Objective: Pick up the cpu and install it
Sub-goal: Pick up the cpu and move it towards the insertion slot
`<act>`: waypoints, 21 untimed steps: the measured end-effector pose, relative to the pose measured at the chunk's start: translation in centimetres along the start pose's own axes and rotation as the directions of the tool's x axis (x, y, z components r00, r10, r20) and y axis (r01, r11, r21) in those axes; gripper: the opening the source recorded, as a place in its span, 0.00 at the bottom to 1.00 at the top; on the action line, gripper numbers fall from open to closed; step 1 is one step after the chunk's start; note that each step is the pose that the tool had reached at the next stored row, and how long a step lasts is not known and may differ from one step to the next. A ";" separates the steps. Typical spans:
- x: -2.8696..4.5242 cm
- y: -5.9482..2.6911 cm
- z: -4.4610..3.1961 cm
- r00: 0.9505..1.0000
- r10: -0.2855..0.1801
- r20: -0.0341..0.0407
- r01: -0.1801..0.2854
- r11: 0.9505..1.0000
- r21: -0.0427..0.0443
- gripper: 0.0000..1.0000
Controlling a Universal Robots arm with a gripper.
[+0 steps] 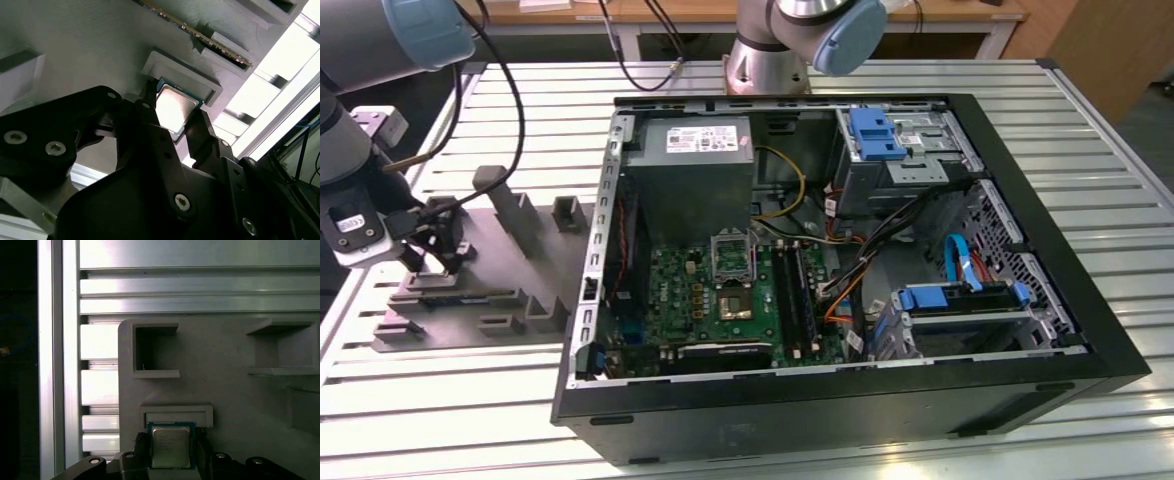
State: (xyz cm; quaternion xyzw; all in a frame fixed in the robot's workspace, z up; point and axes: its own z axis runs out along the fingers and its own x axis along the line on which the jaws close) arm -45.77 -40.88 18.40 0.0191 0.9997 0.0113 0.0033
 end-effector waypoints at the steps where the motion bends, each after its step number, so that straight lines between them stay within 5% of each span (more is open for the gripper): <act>1: 0.00 0.00 0.00 1.000 0.000 0.000 0.000 1.000 0.000 0.49; 11: 0.00 0.00 -0.13 1.000 0.000 0.000 0.000 1.000 0.000 0.47; 21: -0.01 0.04 -1.43 1.000 0.000 0.000 0.000 1.000 0.000 0.47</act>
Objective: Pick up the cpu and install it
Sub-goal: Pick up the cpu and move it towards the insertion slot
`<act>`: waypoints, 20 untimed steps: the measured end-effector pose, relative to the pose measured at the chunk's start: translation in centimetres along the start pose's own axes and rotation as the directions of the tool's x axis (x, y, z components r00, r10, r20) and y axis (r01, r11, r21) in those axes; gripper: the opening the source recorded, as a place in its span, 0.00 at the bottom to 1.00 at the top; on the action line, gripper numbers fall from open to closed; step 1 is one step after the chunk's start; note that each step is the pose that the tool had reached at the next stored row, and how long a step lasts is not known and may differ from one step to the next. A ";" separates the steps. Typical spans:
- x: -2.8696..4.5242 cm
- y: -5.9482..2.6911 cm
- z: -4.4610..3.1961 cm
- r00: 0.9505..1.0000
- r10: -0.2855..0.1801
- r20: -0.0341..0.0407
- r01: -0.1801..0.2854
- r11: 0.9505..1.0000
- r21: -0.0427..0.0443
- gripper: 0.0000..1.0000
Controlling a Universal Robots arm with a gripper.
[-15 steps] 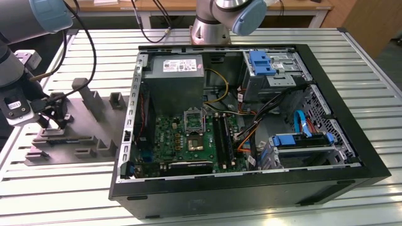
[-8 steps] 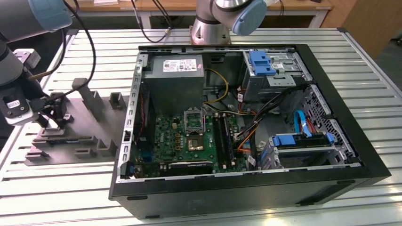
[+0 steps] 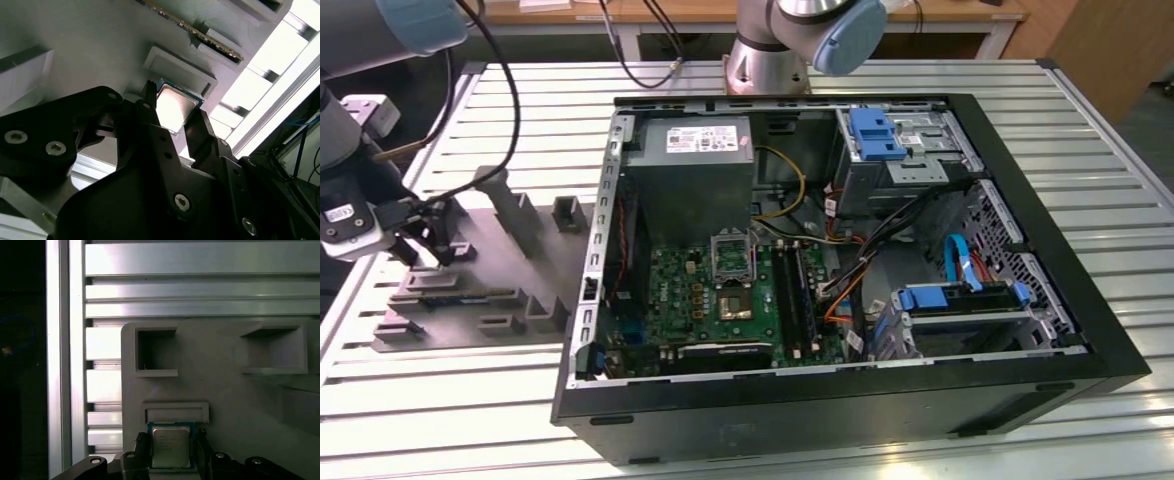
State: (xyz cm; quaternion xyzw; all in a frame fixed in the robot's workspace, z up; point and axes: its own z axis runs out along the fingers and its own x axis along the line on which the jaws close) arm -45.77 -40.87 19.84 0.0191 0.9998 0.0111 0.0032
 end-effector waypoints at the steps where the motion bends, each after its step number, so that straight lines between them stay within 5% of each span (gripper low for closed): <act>1: 0.00 0.00 -0.13 1.000 0.000 0.000 0.000 1.000 0.000 0.47; 20: 0.06 0.01 -0.62 1.000 0.000 0.000 0.000 1.000 0.000 0.47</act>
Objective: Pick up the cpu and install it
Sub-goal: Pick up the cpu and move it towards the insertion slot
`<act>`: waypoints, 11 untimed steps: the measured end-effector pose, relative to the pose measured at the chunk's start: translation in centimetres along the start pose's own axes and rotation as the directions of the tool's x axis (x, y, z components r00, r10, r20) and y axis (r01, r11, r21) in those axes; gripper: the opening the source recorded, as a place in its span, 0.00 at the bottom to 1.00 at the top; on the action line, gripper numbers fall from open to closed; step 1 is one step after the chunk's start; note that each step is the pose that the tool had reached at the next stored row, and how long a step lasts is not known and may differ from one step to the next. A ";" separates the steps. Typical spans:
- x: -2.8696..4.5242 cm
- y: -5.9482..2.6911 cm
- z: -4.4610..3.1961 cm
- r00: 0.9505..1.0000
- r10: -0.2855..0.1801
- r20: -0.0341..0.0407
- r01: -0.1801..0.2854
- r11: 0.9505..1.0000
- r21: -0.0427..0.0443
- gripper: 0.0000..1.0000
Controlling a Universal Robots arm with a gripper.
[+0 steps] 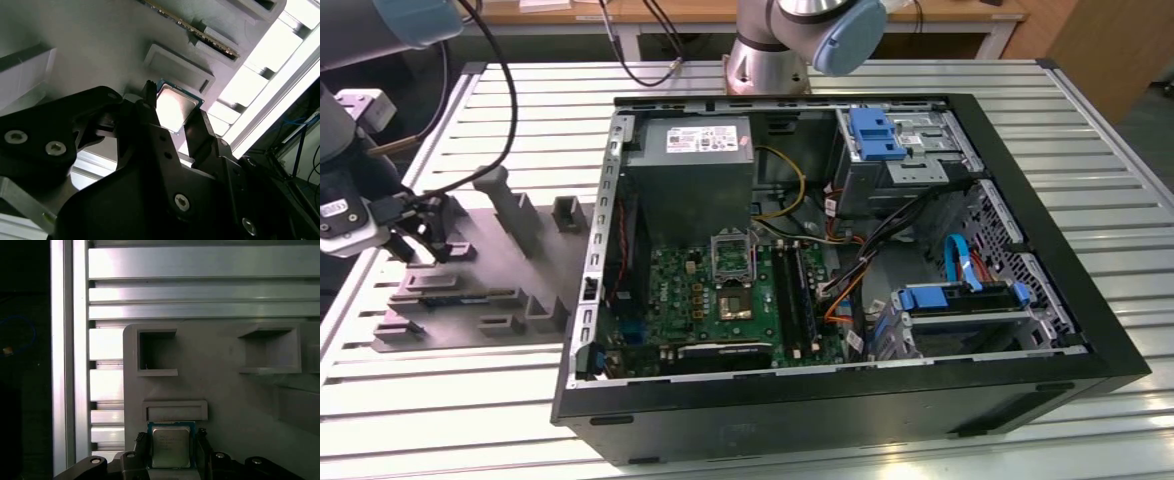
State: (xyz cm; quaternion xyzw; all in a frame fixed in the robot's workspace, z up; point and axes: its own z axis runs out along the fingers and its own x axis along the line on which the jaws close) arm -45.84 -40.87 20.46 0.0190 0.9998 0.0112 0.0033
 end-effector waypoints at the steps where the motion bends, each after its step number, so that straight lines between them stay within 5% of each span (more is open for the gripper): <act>1: 0.00 0.00 -0.04 1.000 0.000 0.000 0.000 1.000 0.000 0.47; 11: 0.00 0.01 -0.25 1.000 0.000 0.000 0.000 1.000 0.000 0.47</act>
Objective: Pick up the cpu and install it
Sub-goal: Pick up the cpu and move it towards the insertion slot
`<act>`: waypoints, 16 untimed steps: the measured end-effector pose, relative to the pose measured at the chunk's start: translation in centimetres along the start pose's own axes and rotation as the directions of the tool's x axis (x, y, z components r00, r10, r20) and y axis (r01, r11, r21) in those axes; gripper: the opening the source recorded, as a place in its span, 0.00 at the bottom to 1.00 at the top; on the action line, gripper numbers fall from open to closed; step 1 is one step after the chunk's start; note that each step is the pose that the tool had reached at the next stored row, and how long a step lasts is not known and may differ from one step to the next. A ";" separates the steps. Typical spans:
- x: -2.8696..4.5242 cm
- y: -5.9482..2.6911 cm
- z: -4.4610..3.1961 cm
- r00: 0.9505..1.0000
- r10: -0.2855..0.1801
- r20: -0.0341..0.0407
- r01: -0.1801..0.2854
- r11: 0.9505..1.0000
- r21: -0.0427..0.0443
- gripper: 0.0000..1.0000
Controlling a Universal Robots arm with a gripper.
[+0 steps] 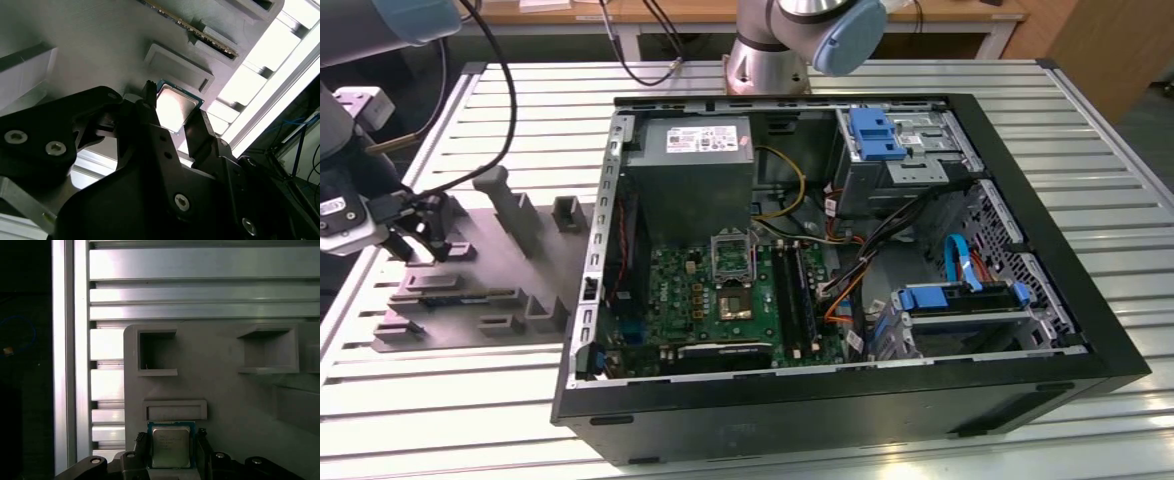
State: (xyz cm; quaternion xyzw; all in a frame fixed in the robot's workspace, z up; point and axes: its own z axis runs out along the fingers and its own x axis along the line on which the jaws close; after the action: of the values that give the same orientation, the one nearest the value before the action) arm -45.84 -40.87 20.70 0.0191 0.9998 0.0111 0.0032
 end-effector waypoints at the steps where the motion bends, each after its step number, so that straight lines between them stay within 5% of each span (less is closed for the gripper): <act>1: 0.00 0.00 -0.02 1.000 0.000 0.000 0.000 1.000 0.000 0.47; 16: -0.01 0.02 -0.81 1.000 0.000 0.000 0.000 1.000 0.000 0.47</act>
State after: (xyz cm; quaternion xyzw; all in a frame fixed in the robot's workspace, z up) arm -45.84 -40.87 21.51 0.0191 0.9998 0.0111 0.0032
